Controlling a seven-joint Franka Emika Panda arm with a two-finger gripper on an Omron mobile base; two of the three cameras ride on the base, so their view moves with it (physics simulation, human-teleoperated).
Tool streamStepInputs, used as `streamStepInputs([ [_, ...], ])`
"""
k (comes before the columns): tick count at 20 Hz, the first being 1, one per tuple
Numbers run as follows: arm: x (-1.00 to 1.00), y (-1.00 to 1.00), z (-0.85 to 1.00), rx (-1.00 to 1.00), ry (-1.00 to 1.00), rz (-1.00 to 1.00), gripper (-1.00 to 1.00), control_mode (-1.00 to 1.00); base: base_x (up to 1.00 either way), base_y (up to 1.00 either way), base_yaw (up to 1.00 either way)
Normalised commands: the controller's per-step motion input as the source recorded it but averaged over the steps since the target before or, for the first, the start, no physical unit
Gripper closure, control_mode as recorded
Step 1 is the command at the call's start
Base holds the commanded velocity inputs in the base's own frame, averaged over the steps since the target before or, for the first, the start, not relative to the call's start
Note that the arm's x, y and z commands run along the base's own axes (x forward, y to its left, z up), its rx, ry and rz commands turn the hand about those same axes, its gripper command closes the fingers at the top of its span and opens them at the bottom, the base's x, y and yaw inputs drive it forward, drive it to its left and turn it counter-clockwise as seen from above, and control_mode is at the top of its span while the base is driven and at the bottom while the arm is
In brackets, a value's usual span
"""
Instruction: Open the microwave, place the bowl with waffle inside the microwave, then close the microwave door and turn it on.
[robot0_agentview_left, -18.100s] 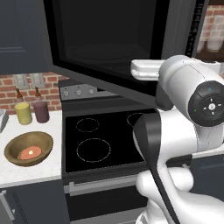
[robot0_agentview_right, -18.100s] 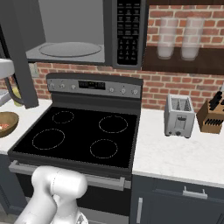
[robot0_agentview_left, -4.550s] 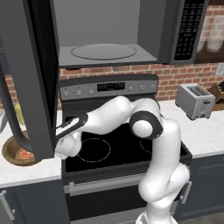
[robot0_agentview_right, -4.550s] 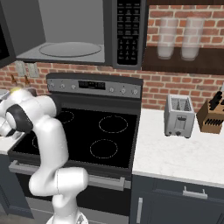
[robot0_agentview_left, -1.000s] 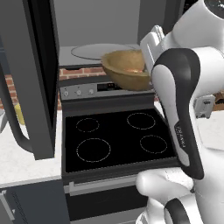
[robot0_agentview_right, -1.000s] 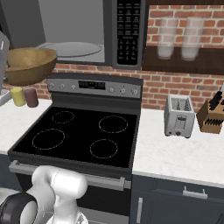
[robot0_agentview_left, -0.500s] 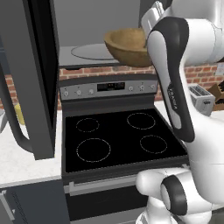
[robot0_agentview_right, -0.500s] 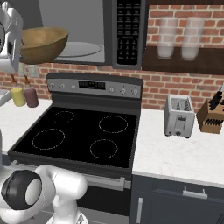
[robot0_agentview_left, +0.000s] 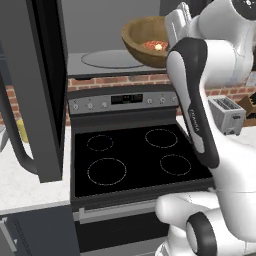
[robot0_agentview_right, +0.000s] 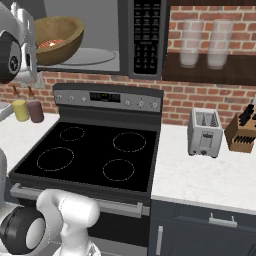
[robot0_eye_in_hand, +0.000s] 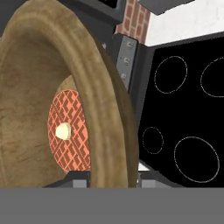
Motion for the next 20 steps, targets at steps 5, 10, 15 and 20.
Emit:
streamStepInputs([
  [5, 0.49, 0.0, -0.01, 0.0, 0.0, 0.0, 1.0, -1.0, 0.0, 0.0, 0.0],
  [10, 0.62, 0.0, 0.04, 0.02, 0.08, 0.0, 1.0, -1.0, 0.0, 0.0, 0.0],
  [15, 0.8, 0.0, 0.03, 0.01, 0.12, 0.0, 1.0, -1.0, 0.0, 0.0, 0.0],
  [20, 0.74, 0.0, -0.01, 0.0, 0.05, 0.0, 1.0, -1.0, 0.0, 0.0, 0.0],
])
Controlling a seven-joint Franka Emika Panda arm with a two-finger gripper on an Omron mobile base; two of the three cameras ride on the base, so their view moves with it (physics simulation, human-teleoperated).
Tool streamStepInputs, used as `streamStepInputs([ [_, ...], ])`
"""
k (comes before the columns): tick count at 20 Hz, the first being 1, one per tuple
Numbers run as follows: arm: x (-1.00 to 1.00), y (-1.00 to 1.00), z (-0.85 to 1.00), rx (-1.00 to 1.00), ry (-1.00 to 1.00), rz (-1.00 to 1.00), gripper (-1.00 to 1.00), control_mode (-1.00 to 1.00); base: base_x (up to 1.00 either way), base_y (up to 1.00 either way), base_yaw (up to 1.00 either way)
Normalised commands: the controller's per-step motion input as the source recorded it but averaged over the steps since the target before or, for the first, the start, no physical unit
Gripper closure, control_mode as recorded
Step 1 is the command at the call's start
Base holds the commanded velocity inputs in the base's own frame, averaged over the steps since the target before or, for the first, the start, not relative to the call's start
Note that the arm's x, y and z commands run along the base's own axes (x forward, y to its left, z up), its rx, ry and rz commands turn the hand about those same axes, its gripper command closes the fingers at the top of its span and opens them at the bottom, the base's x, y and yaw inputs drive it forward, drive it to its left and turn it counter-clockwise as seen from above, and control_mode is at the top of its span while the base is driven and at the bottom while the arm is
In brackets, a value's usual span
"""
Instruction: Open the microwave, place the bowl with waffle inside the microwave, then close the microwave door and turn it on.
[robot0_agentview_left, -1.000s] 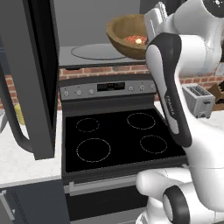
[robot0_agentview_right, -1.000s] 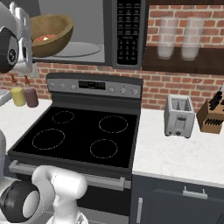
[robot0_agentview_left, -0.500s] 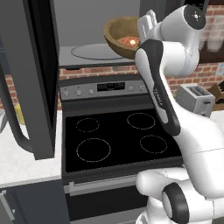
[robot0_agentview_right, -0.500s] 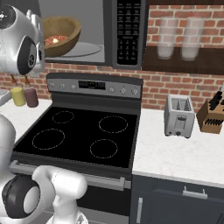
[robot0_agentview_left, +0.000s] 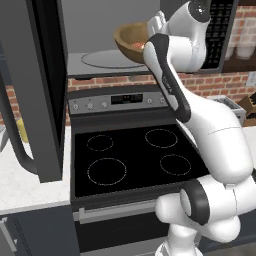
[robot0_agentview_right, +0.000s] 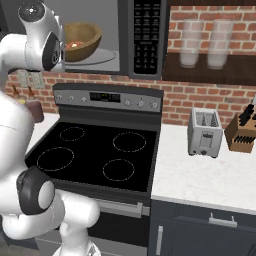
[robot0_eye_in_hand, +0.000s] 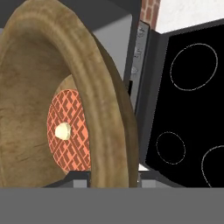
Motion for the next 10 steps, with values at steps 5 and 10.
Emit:
streamStepInputs([
  [5, 0.51, 0.0, -0.01, 0.0, -0.01, 0.0, 1.0, -1.0, 0.0, 0.0, 0.0],
  [10, 0.35, 0.08, -0.07, -0.02, -0.04, 0.0, 1.0, -1.0, 0.0, 0.0, 0.0],
])
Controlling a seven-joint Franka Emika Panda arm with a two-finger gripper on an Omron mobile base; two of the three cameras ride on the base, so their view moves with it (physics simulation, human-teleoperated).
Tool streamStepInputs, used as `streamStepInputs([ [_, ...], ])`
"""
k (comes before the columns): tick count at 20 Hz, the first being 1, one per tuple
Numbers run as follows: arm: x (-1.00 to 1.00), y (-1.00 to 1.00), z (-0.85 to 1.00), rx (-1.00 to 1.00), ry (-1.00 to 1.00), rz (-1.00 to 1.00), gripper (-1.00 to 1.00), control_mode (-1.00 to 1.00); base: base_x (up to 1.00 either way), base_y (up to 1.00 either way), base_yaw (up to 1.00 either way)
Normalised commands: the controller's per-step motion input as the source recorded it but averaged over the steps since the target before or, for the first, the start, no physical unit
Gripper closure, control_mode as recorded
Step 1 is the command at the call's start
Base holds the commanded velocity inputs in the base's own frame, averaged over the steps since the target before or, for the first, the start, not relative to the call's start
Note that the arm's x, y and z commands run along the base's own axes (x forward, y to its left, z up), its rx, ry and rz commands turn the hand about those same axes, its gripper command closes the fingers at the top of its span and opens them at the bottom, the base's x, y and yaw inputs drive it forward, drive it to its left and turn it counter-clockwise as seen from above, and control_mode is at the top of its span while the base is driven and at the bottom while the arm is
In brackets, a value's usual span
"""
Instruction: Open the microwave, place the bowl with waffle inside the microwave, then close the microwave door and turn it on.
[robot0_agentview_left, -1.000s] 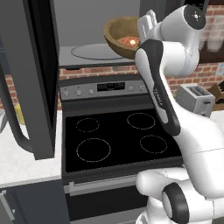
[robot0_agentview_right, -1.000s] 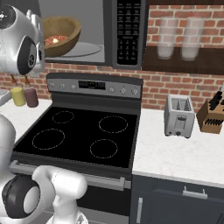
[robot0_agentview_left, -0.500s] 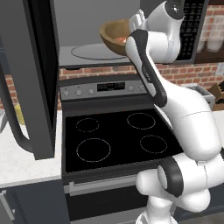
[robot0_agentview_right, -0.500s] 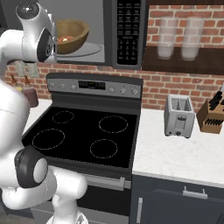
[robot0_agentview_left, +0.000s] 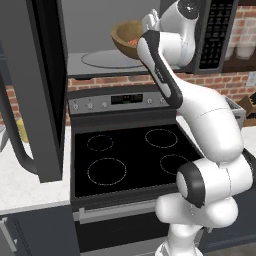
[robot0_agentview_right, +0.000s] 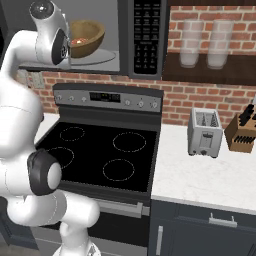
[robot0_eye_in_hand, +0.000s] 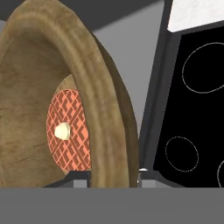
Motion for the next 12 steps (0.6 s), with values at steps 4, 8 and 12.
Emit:
streamStepInputs([
  [4, 0.32, 0.11, -0.27, -0.02, -0.01, 0.0, 1.0, -1.0, 0.0, 0.0, 0.0],
  [8, 0.36, 0.07, -0.24, 0.0, 0.0, 0.0, 1.0, -1.0, 0.0, 0.0, 0.0],
  [12, 0.29, 0.03, 0.0, 0.0, -0.01, 0.0, 1.0, -1.0, 0.0, 0.0, 0.0],
])
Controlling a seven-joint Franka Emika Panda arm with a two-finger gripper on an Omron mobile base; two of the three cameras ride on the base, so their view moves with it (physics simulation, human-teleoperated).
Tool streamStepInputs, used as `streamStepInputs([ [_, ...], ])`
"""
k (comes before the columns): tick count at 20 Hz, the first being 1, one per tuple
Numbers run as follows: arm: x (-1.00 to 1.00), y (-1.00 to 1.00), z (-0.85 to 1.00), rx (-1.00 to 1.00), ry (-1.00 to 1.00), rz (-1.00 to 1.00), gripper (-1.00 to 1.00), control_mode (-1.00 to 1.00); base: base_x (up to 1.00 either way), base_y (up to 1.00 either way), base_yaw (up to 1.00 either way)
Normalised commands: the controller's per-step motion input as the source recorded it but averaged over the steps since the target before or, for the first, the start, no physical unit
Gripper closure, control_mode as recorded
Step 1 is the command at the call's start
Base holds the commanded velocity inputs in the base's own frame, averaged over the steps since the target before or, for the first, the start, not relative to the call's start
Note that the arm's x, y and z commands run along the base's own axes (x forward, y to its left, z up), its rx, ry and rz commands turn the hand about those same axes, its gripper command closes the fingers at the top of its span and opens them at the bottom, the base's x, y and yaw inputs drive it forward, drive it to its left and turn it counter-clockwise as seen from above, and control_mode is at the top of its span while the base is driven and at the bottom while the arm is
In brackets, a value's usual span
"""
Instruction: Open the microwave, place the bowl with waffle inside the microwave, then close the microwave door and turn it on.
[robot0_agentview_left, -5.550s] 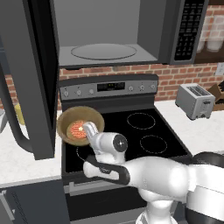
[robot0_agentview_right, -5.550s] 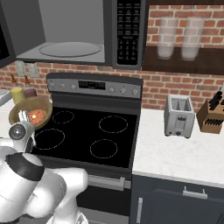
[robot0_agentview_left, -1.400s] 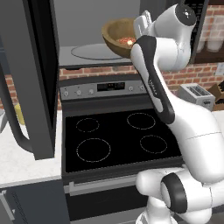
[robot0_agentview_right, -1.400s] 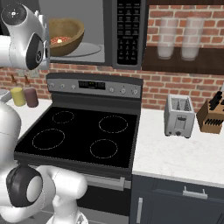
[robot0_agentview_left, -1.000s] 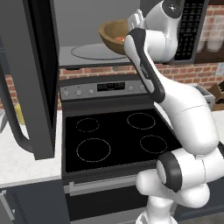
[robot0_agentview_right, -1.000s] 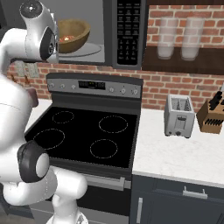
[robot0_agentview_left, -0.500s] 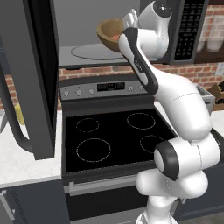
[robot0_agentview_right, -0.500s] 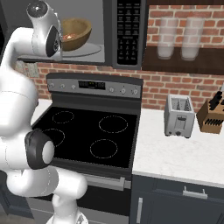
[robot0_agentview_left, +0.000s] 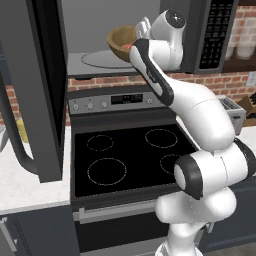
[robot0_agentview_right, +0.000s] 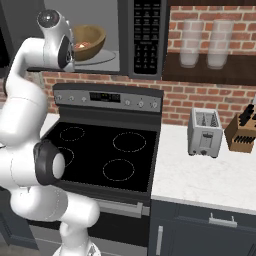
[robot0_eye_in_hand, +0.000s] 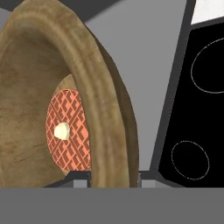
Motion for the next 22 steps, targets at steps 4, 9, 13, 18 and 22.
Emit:
streamStepInputs([
  [4, 0.35, 0.09, 0.0, 0.0, 0.0, 0.0, 1.0, -1.0, 0.0, 0.0, 0.0],
  [9, 0.34, 0.1, 0.0, 0.0, 0.0, 0.0, 1.0, -1.0, 0.0, 0.0, 0.0],
  [13, 0.1, 0.03, 0.0, -0.01, 0.0, 0.0, 1.0, -1.0, 0.0, 0.0, 0.0],
  [18, 0.21, 0.04, -0.03, 0.0, 0.0, 0.0, 1.0, -1.0, 0.0, 0.0, 0.0],
  [22, 0.2, 0.03, -0.16, 0.0, 0.0, 0.0, 1.0, -1.0, 0.0, 0.0, 0.0],
])
